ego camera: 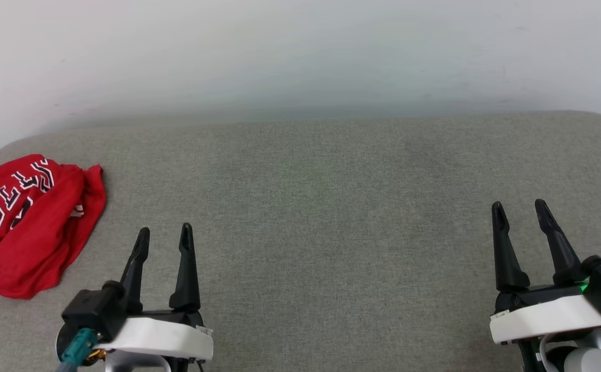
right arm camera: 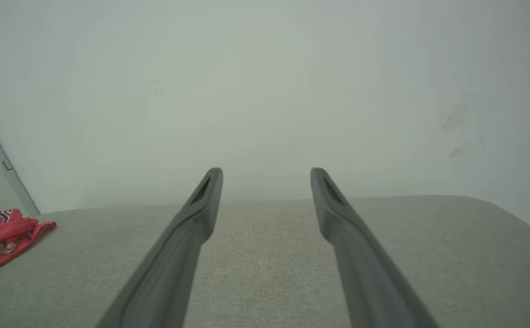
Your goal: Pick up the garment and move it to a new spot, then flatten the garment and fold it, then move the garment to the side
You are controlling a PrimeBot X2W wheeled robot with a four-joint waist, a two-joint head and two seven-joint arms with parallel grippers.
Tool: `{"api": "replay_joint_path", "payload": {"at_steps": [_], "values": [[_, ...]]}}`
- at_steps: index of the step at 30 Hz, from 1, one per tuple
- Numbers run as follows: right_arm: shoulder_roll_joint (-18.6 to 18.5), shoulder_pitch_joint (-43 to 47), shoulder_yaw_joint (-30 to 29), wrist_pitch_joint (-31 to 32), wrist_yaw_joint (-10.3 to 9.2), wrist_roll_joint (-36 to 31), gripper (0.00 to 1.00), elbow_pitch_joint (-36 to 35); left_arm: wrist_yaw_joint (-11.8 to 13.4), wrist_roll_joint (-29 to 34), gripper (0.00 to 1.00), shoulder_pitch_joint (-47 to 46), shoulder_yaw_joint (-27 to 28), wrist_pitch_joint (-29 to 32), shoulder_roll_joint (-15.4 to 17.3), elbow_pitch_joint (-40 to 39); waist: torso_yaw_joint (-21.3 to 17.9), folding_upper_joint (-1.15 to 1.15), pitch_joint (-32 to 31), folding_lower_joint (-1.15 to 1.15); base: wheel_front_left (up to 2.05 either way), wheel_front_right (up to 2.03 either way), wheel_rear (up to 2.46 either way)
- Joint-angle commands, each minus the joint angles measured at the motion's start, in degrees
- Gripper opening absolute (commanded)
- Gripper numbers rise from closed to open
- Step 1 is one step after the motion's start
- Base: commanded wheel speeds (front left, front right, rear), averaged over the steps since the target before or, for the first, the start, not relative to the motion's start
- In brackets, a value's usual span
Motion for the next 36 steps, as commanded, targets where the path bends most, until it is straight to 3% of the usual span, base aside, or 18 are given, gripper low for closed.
{"api": "replay_joint_path", "payload": {"at_steps": [1,10,16,20,31,36], "values": [[0.0,0.3,0.1,-0.6,0.0,-2.1,1.0,-1.2,0.8,2.0,1.0,0.2,-0.9,-0.6,1.0,0.1,-0.1,0.0,0.1,0.0,0.0,0.0,0.0],[0.0,0.8,0.3,-1.8,0.0,-7.9,1.0,-1.9,4.6,7.3,1.0,0.3,-6.7,-1.8,4.3,2.3,-0.4,0.0,0.2,0.0,0.0,0.0,0.0],[0.0,1.5,0.6,-2.5,0.0,-10.2,1.0,-1.8,4.8,7.6,1.0,0.3,-8.4,-2.5,4.5,2.3,-0.6,0.0,0.4,0.0,0.0,0.0,0.0],[0.0,1.6,1.0,-2.9,0.0,-10.7,1.0,-1.4,3.3,6.2,1.0,0.6,-6.4,-2.9,2.9,1.2,-0.7,0.0,0.6,0.0,0.0,0.0,0.0],[0.0,2.6,-0.3,-4.1,-0.01,-5.1,1.0,2.2,-7.1,7.7,1.0,3.4,2.7,-4.1,-2.5,3.2,-0.7,0.0,1.1,0.0,0.0,0.0,0.0],[0.0,2.9,0.1,-4.7,-0.01,-6.2,1.0,3.5,-9.6,10.2,1.0,4.0,4.0,-4.7,-3.3,5.2,-0.7,0.0,1.1,0.0,0.0,0.0,0.0]]}}
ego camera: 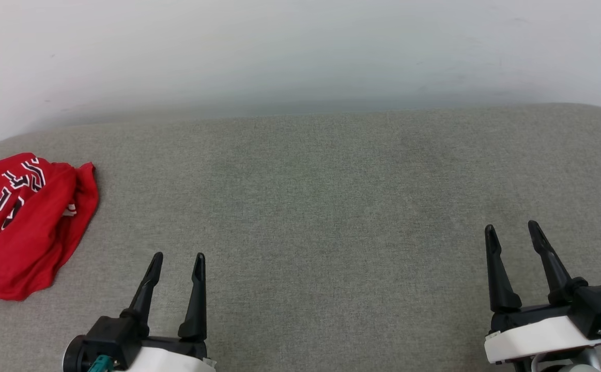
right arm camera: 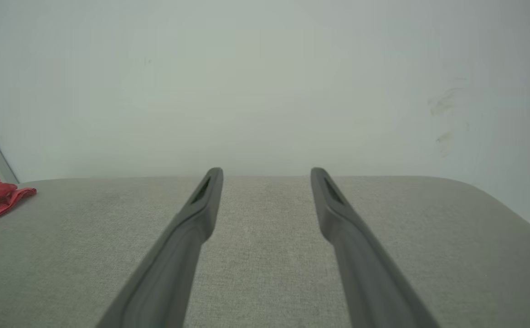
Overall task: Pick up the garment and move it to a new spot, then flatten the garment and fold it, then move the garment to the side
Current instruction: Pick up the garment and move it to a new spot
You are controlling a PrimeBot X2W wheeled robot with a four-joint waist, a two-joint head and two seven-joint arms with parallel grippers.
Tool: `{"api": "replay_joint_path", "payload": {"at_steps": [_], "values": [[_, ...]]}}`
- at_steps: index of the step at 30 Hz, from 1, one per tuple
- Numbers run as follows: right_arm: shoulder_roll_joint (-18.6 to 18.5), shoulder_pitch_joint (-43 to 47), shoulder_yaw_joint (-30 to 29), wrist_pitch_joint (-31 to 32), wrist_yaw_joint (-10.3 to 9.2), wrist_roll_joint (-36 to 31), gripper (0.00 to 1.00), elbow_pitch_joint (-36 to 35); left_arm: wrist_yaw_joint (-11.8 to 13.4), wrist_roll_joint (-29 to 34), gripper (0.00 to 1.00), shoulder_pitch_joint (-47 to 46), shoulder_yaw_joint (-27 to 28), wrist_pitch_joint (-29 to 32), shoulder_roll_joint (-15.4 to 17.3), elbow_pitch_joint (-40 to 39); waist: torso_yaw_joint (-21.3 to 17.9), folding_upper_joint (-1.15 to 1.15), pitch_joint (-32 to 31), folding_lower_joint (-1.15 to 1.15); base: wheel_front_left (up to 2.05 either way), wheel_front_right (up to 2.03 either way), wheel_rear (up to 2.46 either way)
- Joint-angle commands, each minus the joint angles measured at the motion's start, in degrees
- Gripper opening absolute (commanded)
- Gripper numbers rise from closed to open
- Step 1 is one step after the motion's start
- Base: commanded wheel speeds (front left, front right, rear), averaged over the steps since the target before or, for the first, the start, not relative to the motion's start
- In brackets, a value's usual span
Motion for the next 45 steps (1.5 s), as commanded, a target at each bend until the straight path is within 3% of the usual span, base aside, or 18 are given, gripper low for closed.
{"api": "replay_joint_path", "payload": {"at_steps": [1,14,35,45], "values": [[0.0,0.7,0.1,-0.5,-0.02,-1.4,1.0,0.0,-0.4,1.3,1.0,0.6,0.2,-0.5,-0.1,0.0,0.0,0.0,0.0,0.0,0.0,0.0,0.0],[0.0,1.0,0.6,-1.4,-0.02,-4.0,1.0,0.2,-1.5,4.7,1.0,0.3,-0.6,-1.4,-0.4,1.2,2.9,0.0,0.5,0.0,0.0,0.0,0.0],[0.0,2.1,3.5,-1.4,-0.02,-3.4,1.0,1.3,-1.5,5.2,1.0,1.5,1.8,-1.4,-0.4,0.1,21.4,0.0,-1.3,0.0,0.0,0.0,0.0],[0.0,2.5,4.8,-1.4,-0.02,-2.7,1.0,1.9,-1.6,6.1,1.0,3.0,0.8,-1.4,-0.4,-0.2,26.3,0.0,-1.9,0.0,0.0,0.0,0.0]]}}
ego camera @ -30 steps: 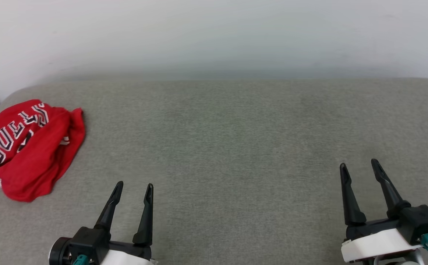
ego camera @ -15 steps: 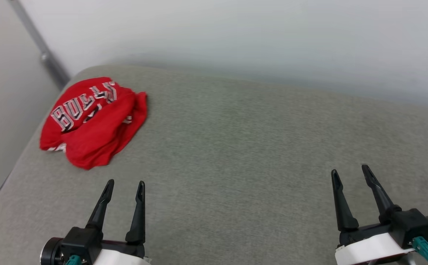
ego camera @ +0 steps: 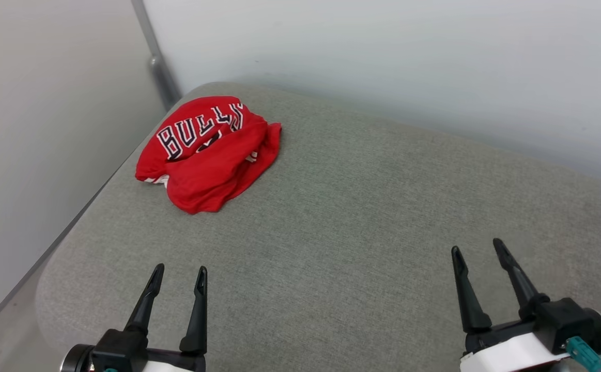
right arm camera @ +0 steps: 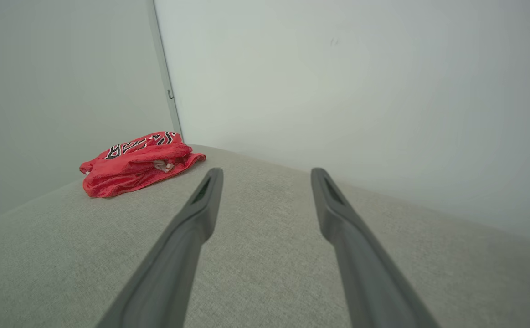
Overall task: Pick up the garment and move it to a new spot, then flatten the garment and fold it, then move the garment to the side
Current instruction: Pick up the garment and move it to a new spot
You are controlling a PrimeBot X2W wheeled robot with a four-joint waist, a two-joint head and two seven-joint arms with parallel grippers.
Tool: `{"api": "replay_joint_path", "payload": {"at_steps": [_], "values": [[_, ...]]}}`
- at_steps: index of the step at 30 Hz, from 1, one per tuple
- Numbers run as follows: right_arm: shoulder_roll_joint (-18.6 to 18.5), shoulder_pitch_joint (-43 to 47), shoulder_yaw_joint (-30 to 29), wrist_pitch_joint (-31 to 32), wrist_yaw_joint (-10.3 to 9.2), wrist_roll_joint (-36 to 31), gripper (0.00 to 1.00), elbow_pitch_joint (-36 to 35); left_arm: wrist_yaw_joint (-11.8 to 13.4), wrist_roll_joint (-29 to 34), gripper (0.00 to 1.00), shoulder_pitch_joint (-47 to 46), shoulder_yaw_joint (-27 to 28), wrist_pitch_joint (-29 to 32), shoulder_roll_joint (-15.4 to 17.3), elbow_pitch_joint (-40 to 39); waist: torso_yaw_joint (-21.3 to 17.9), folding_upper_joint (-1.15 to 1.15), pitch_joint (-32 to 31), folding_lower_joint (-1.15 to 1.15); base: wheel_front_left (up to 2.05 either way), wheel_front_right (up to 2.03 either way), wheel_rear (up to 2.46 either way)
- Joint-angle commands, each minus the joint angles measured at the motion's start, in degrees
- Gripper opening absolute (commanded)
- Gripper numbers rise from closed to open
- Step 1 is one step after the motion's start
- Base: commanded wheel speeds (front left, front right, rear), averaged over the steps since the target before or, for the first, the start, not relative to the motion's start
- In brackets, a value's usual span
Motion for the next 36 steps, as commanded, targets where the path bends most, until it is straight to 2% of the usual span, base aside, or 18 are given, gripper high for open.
{"api": "replay_joint_path", "payload": {"at_steps": [1,17,26,31,33,36], "values": [[0.0,0.9,0.6,-0.1,-0.02,0.5,1.0,0.6,0.0,0.5,1.0,0.8,-0.2,-0.2,-0.1,-0.1,0.9,0.0,-0.3,0.0,0.0,0.0,0.0],[0.0,0.0,0.5,-0.1,-0.02,1.9,1.0,0.1,-0.1,0.9,1.0,0.4,0.3,-0.2,-0.1,-1.5,1.6,0.0,0.6,0.0,0.0,0.0,0.0],[0.0,-2.8,0.1,-0.1,-0.02,-1.1,1.0,-1.2,-0.1,0.6,1.0,-4.6,1.1,-0.2,0.0,0.3,-2.5,0.0,7.2,0.0,0.0,0.0,0.0],[0.0,-5.0,-0.2,-0.1,-0.02,-2.6,1.0,-1.5,0.0,0.8,1.0,-12.2,2.8,-0.2,3.9,2.9,-6.3,0.0,13.0,0.0,0.0,0.0,0.0],[0.0,-5.7,-0.7,-0.1,-0.02,-3.2,1.0,-1.7,0.0,-0.3,1.0,-15.7,2.0,-0.2,6.7,5.1,-7.7,0.0,15.1,0.0,0.0,0.0,0.0],[0.0,-7.0,-0.8,-0.1,-0.02,-4.3,1.0,-2.4,0.0,-2.4,1.0,-22.2,0.7,-0.2,12.7,9.1,-9.7,0.0,18.7,0.0,0.0,0.0,0.0]]}}
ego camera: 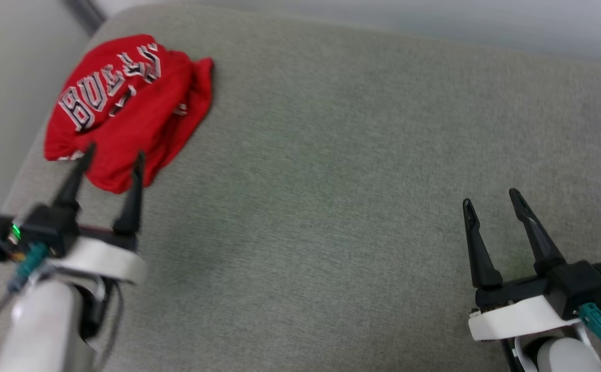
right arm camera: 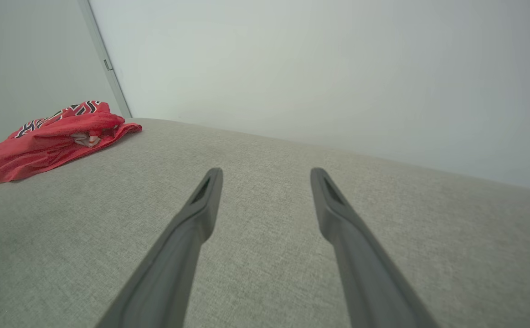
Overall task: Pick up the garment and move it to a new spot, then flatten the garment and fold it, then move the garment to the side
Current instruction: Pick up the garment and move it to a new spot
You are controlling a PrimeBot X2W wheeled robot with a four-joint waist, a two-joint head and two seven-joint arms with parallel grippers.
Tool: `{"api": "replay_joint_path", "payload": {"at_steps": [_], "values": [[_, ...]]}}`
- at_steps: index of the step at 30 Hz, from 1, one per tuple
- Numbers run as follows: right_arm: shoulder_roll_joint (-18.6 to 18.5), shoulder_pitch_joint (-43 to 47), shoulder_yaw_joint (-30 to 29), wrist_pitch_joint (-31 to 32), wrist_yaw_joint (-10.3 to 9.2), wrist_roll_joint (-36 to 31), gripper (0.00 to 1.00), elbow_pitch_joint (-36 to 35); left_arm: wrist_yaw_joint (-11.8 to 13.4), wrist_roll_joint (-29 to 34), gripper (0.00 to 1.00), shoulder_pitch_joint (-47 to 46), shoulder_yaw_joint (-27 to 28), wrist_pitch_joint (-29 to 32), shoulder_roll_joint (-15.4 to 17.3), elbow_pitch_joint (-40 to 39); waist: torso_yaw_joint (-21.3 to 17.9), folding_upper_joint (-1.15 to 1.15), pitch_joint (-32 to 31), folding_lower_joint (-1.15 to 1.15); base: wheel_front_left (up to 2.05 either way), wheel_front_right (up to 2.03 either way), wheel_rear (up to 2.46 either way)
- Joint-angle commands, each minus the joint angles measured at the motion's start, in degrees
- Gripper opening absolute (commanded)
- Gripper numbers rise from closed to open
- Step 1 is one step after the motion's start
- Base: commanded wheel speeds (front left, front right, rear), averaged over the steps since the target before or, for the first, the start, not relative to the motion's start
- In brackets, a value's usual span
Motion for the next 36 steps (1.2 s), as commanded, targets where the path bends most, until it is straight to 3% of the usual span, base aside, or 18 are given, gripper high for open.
{"api": "replay_joint_path", "payload": {"at_steps": [1,6,10,15,22,27,29,36], "values": [[0.0,-1.4,-0.2,-0.1,-0.02,-0.9,1.0,-0.4,0.1,-0.3,1.0,-3.5,-0.7,-0.2,2.4,1.3,-3.7,0.0,4.9,-0.01,0.0,0.0,0.0],[0.0,-3.4,-1.3,-0.1,-0.02,-2.5,1.0,-1.6,0.1,-6.9,1.0,-16.6,-6.5,7.3,13.3,8.8,-6.5,0.0,10.2,-0.01,0.0,0.0,0.0],[0.0,-4.7,-1.5,-0.1,-0.02,-3.1,1.0,-2.6,0.1,-15.5,1.0,-25.8,-12.2,18.4,21.8,13.6,-8.6,0.0,13.7,-0.01,0.0,0.0,0.0],[0.0,-5.9,-1.5,-0.1,-0.02,-2.5,1.0,-3.6,0.1,-29.5,1.0,-33.1,-19.6,32.1,29.6,16.9,-11.0,0.0,16.8,-0.01,0.0,0.0,0.0],[0.0,-6.6,-1.6,0.0,-0.04,-1.8,1.0,-3.6,0.1,-45.8,1.0,-36.6,-26.4,46.4,36.2,17.1,-12.9,0.0,20.0,-0.01,0.0,0.0,0.0],[-0.1,-7.2,-1.2,0.1,-0.05,-1.5,1.0,-2.9,0.1,-50.1,1.0,-35.7,-30.8,49.4,36.5,18.3,-13.5,0.0,21.2,-0.01,0.0,0.0,0.0],[-0.2,-7.3,-0.9,0.1,-0.06,-1.5,1.0,-2.6,0.1,-51.0,0.0,-35.7,-32.0,48.9,36.5,19.0,-13.7,0.0,21.2,-0.01,0.0,0.0,0.0],[-0.1,-7.1,-0.3,0.0,-0.05,-1.1,1.0,-1.5,0.0,-48.6,0.0,-39.2,-33.4,35.9,38.0,20.9,-13.6,0.0,16.5,-0.01,0.0,0.0,0.0]]}}
